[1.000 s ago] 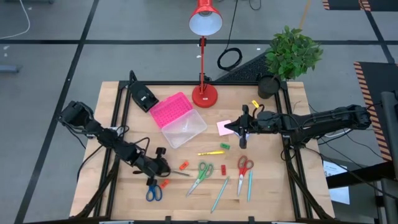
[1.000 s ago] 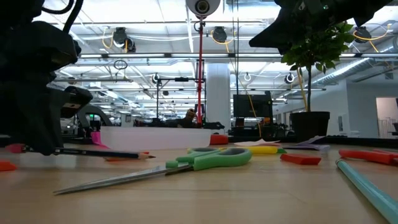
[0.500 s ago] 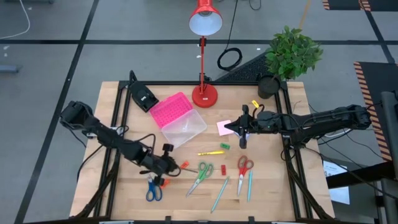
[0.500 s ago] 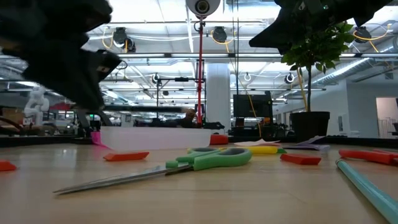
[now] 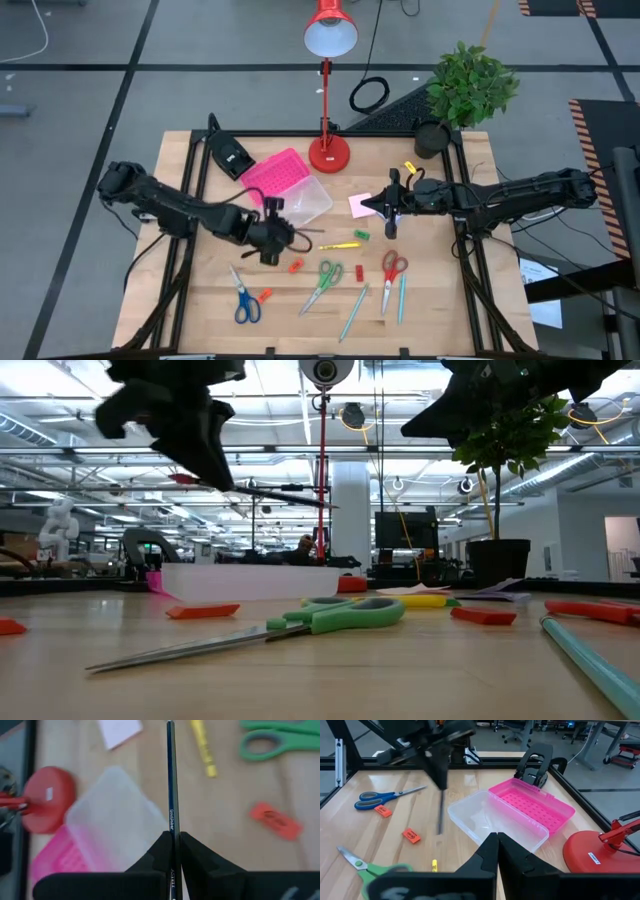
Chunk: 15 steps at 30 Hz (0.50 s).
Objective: Pack school essentials
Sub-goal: Put the dark blue pencil into the pink supply box
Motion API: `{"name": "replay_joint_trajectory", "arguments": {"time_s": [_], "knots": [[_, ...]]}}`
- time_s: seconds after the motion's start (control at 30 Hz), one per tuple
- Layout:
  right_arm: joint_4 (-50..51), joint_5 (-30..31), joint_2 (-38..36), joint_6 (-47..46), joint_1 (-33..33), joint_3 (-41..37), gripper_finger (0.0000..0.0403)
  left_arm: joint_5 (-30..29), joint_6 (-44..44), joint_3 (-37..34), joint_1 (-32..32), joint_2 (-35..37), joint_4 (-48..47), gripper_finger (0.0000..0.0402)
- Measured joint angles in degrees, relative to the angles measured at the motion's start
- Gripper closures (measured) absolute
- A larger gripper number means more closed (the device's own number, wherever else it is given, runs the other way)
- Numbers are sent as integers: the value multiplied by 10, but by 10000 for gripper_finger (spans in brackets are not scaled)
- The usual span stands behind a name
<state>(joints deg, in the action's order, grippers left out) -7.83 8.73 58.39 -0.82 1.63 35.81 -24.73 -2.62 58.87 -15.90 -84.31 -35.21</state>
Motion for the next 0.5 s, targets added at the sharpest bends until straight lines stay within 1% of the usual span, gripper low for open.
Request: {"name": "replay_joint_trajectory", "arguments": {"time_s": [0.3, 0.5], "knots": [[0, 0, 0, 0, 0, 0, 403, -10, -12, 44, 89, 0, -42, 371], [4, 0, 0, 0, 0, 0, 403, -11, 38, 60, 139, 0, -45, 371]]}}
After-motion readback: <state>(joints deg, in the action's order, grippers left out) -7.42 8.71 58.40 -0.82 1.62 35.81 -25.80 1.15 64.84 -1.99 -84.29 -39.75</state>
